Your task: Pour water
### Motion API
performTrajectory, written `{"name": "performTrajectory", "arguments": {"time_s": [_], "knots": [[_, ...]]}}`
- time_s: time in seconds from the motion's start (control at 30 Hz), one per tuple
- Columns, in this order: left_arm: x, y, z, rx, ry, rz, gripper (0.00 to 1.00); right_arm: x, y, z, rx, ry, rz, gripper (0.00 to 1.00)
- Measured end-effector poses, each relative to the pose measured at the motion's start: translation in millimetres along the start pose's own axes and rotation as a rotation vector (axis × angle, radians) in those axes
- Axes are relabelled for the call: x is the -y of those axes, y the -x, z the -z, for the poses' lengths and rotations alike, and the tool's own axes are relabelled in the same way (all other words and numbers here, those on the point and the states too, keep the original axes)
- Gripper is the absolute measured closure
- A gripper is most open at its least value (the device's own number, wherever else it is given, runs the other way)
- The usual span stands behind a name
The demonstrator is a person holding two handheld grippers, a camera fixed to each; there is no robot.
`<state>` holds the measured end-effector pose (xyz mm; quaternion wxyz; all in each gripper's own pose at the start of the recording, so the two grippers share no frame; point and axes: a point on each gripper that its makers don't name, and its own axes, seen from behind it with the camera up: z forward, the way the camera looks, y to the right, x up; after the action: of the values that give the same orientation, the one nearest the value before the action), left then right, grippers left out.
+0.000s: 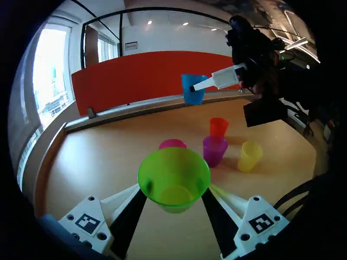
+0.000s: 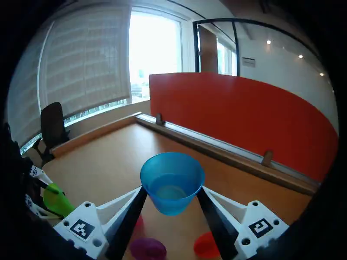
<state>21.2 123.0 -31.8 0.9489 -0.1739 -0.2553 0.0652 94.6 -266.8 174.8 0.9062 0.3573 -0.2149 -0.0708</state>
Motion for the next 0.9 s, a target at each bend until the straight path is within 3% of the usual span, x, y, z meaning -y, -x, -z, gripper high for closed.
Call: {"name": "performTrajectory", "arguments": {"time_s": [0.57, 0.9], "knots": [[-15.4, -33.9, 18.1, -0.055, 0.028, -0.034, 0.19, 14.6, -70.7, 103.7, -0.222, 0.052, 0.026, 0.14], [-29.0, -49.4, 30.4, -0.089, 0.047, -0.033, 0.18, 24.2, -85.2, 167.3, -0.303, 0.099, 0.017, 0.14]]}}
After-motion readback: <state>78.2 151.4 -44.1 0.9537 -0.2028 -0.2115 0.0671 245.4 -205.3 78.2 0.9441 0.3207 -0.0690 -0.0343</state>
